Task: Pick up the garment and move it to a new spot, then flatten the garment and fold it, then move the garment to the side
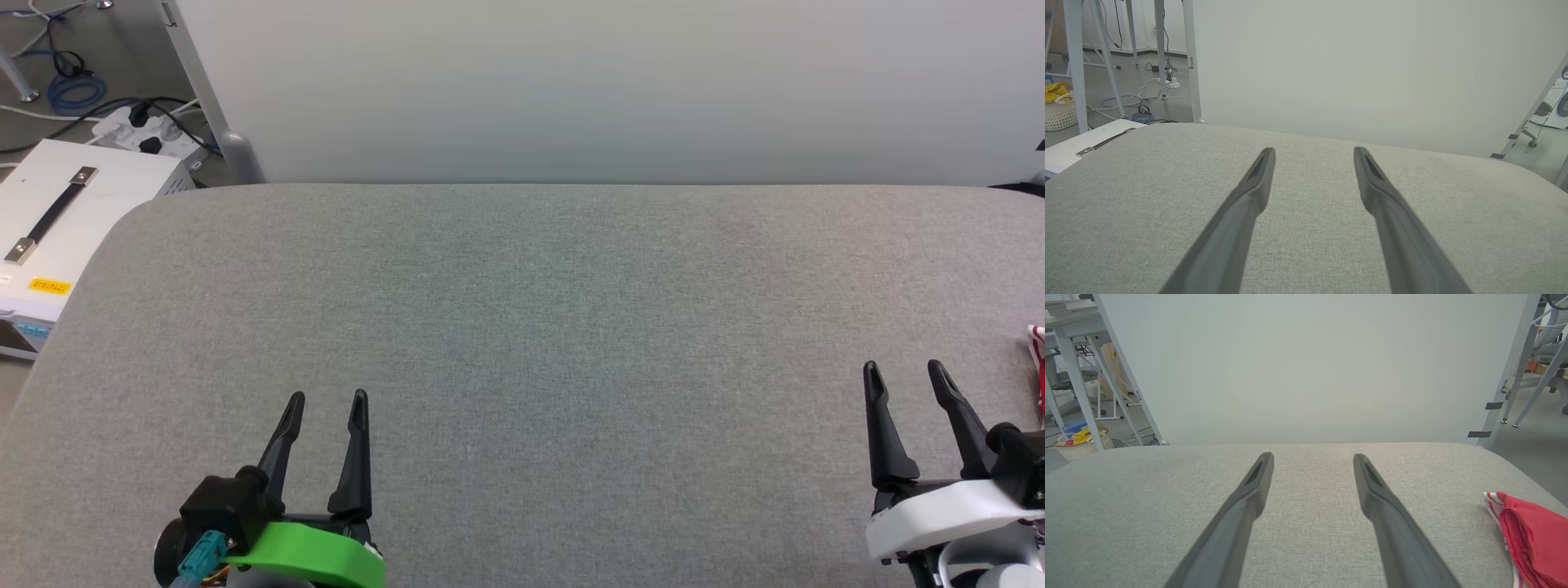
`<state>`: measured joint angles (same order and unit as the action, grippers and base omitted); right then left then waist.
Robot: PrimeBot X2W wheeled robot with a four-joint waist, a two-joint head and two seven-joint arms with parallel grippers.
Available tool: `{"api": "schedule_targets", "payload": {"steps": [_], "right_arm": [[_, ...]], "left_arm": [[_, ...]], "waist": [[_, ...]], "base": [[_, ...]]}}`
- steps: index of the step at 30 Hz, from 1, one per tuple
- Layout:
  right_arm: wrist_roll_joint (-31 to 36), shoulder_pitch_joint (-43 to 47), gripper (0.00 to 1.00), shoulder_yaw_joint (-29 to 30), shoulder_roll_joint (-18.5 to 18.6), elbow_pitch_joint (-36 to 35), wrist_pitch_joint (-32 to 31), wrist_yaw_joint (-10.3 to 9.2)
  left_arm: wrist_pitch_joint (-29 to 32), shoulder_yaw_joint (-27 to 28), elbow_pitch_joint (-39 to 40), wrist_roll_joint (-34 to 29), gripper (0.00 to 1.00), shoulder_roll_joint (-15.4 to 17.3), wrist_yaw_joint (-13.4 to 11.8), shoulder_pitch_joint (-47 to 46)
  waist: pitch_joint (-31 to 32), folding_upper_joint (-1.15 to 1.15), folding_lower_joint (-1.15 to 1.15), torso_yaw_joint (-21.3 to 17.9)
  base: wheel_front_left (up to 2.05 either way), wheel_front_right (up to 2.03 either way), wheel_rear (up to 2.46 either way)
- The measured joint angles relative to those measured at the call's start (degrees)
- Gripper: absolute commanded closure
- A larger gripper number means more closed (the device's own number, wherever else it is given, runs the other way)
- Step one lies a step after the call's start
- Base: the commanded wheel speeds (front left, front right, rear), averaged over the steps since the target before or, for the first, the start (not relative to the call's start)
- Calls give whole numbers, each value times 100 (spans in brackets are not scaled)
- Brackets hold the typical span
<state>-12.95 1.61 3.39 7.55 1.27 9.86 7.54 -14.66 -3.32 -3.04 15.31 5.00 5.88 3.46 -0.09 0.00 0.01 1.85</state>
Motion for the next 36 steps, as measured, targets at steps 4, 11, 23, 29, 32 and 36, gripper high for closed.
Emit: {"api": "schedule_targets", "payload": {"steps": [4, 11, 23, 29, 32, 36], "right_arm": [[49, 42, 0, -32, -75, 53, 58, 0], [103, 42, 0, -163, -131, 88, 100, 0], [103, 41, 0, -205, -153, 93, 149, 0], [114, 40, 0, -211, -154, 94, 157, 0], [111, 40, 100, -208, -157, 93, 148, 0], [112, 40, 100, -208, -158, 93, 141, 0]], "left_arm": [[0, 20, -40, -130, 0, -33, 46, 3], [0, 133, -26, -223, 0, -124, 71, 3], [0, 167, -1, -321, 0, -162, 101, 6], [0, 154, 49, -326, 0, -167, 120, 30], [9, 155, 47, -324, 100, -166, 119, 26], [16, 159, 42, -324, 100, -165, 118, 26]], "waist": [[0, 0, 0, -7], [-20, 0, 0, -11], [-46, 0, 0, 8], [-40, 0, 0, 8], [-44, 0, 0, 6], [-43, 0, 0, 4]], "base": [[0, 0, 0], [0, 0, 0], [0, 0, 0], [0, 0, 0], [0, 0, 0], [0, 0, 0]]}}
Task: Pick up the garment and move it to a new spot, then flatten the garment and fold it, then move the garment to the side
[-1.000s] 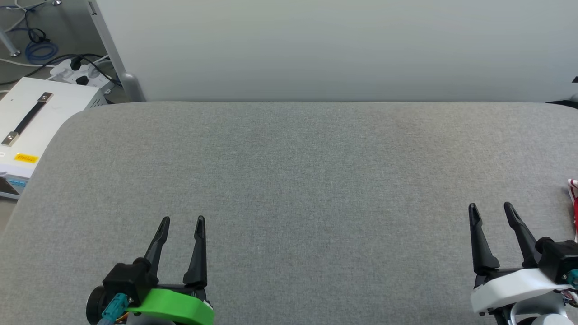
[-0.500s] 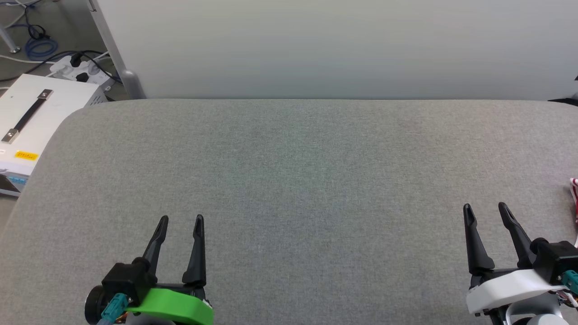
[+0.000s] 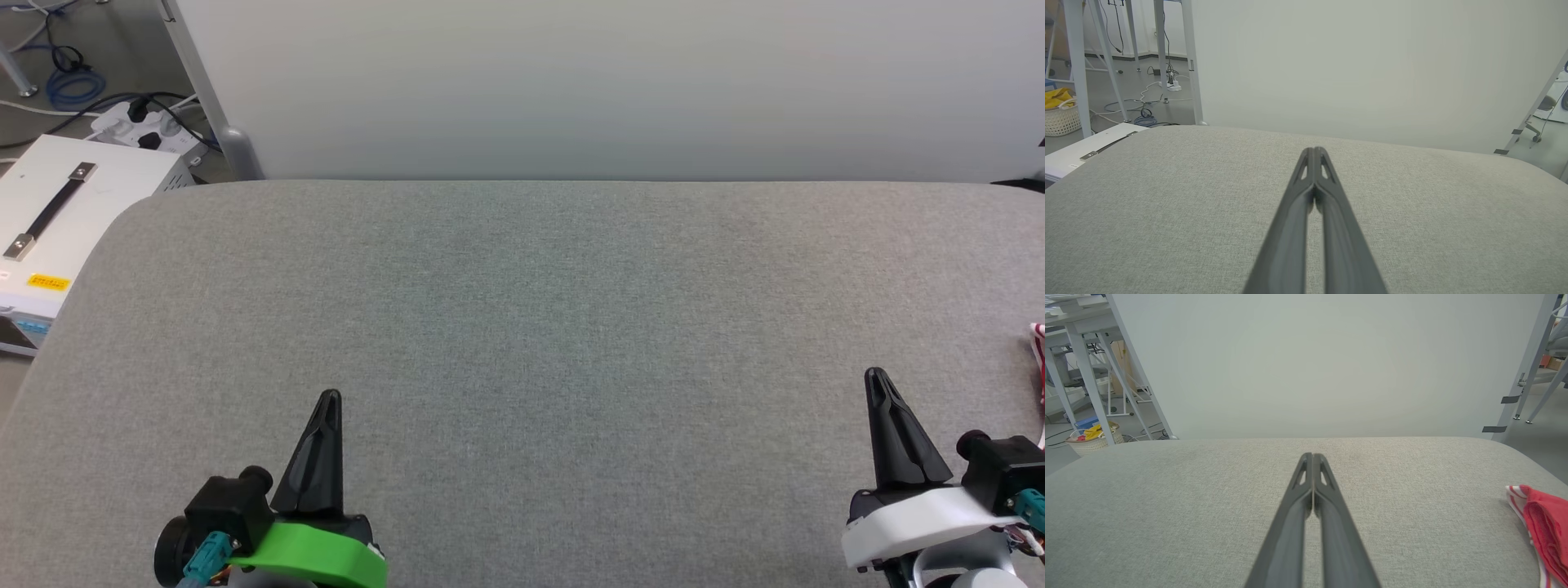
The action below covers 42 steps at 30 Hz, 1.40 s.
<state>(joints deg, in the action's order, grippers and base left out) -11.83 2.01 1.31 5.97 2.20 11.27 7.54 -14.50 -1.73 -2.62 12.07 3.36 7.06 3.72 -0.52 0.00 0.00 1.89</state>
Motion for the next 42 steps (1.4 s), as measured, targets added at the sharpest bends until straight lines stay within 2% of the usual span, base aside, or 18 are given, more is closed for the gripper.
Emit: {"api": "schedule_targets", "payload": {"steps": [42], "right_arm": [[358, -4, 100, -24, -86, -45, -368, 0]], "left_arm": [[478, 33, 75, -357, 100, -1, -210, -28]], "waist": [[18, 0, 0, -65]], "base": [[0, 0, 0]]}}
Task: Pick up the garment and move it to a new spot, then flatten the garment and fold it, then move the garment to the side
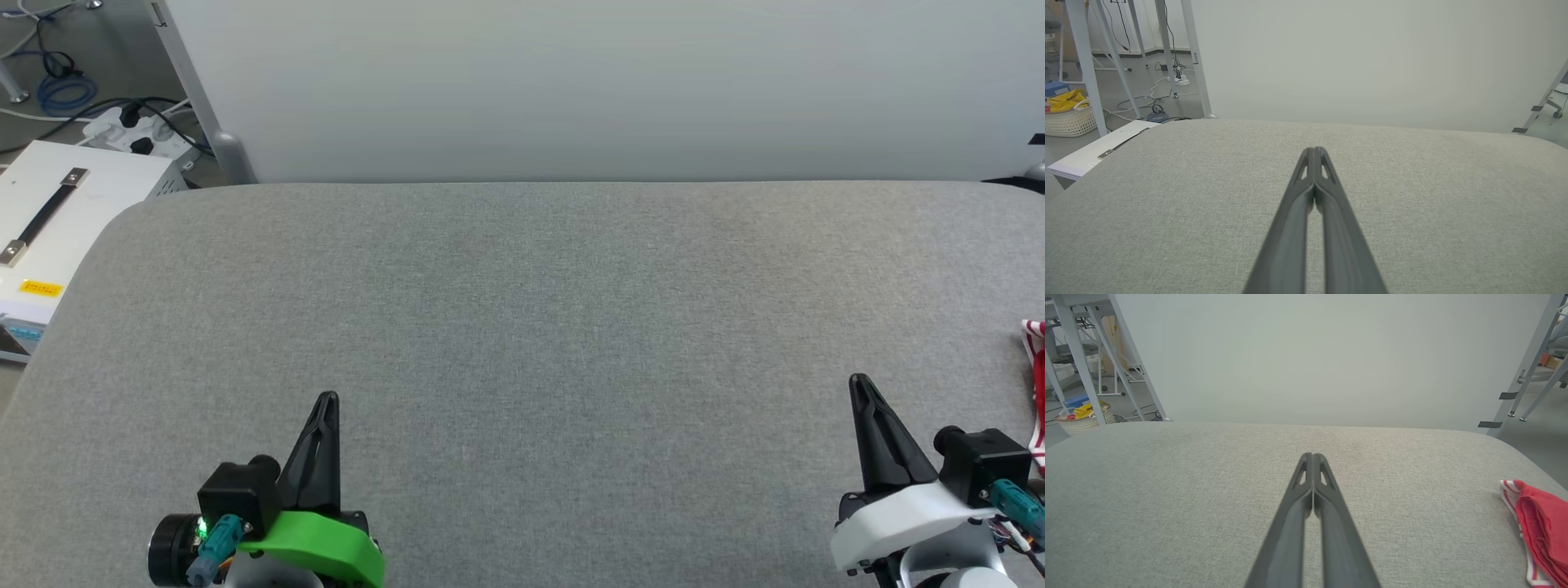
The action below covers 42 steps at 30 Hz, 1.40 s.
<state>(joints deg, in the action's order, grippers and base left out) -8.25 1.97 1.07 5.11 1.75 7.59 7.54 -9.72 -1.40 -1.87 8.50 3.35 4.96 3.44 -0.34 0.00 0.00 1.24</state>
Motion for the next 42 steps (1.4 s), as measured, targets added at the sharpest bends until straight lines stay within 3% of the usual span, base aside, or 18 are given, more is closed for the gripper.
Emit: {"api": "schedule_targets", "payload": {"steps": [42], "right_arm": [[370, -37, 100, -56, -110, -63, -383, 0]], "left_arm": [[482, 56, 77, -401, 100, -2, -222, -119]], "waist": [[17, 0, 0, -63]], "base": [[0, 0, 0]]}}
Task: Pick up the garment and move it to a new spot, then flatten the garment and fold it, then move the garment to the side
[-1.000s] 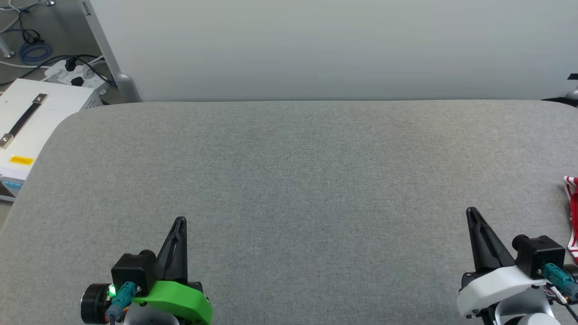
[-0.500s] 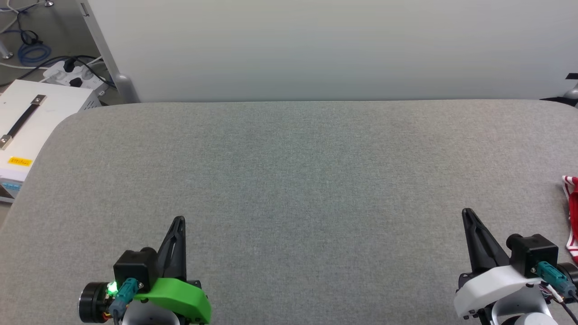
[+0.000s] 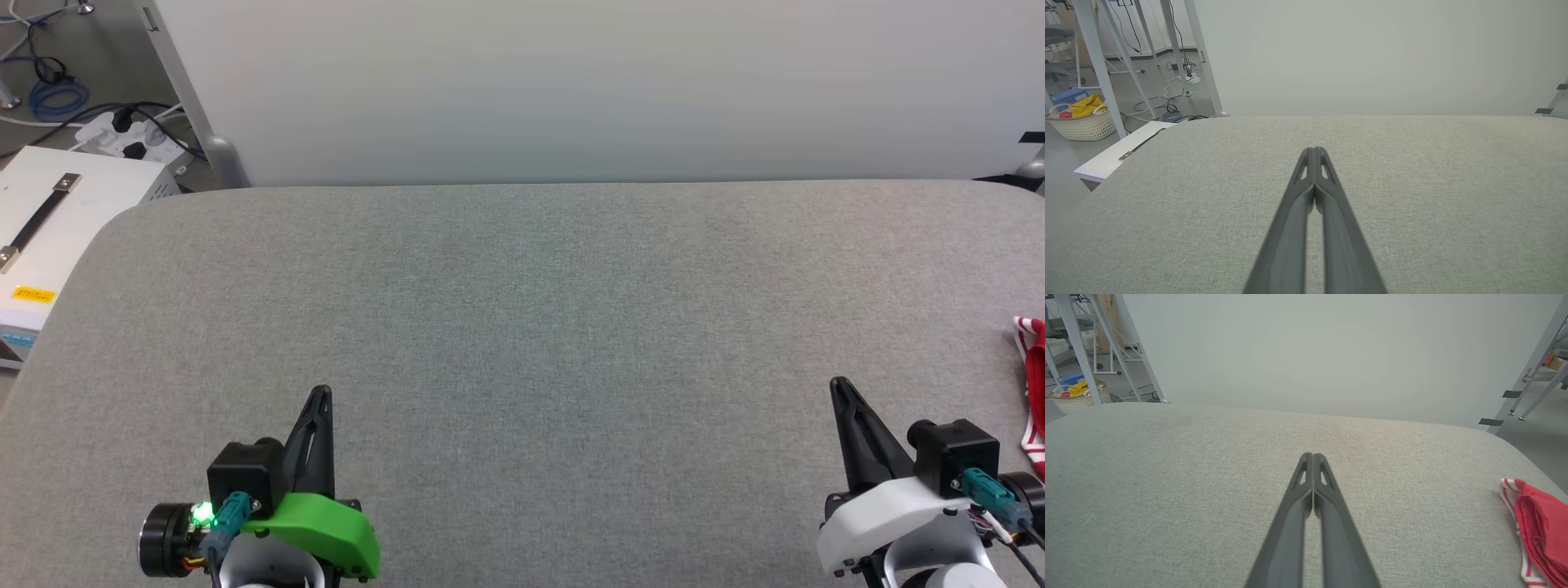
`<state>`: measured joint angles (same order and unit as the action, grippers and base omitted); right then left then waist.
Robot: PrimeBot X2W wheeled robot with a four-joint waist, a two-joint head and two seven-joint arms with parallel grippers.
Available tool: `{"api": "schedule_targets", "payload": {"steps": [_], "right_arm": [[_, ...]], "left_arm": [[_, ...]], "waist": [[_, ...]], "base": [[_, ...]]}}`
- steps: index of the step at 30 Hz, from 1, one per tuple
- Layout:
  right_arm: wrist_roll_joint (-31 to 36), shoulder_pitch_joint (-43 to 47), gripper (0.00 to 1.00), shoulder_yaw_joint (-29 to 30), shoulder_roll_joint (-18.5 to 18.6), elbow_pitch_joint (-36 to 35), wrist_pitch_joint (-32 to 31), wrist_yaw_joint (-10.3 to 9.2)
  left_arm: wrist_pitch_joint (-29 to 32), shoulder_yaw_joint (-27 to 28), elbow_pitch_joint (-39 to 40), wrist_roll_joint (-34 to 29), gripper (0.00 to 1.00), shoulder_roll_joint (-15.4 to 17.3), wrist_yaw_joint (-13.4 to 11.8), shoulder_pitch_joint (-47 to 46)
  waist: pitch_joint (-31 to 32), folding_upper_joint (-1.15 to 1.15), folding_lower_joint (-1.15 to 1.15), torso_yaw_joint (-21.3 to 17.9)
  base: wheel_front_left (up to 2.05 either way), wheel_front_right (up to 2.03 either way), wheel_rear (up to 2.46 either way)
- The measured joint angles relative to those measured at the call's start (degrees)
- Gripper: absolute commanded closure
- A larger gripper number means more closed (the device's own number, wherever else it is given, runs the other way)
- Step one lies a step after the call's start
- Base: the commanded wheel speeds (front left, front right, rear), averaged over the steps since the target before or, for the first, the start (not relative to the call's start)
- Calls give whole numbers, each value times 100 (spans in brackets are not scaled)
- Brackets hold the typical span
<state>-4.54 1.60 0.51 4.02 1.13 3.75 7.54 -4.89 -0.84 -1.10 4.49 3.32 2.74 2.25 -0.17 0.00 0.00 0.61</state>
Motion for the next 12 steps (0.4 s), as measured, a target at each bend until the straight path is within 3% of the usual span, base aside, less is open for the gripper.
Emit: {"api": "schedule_targets", "payload": {"steps": [12], "right_arm": [[143, -36, 100, -16, -21, -24, -102, 0]], "left_arm": [[142, 24, 19, -120, 100, -1, -56, -31]], "waist": [[5, 0, 0, -18]], "base": [[0, 0, 0]]}}
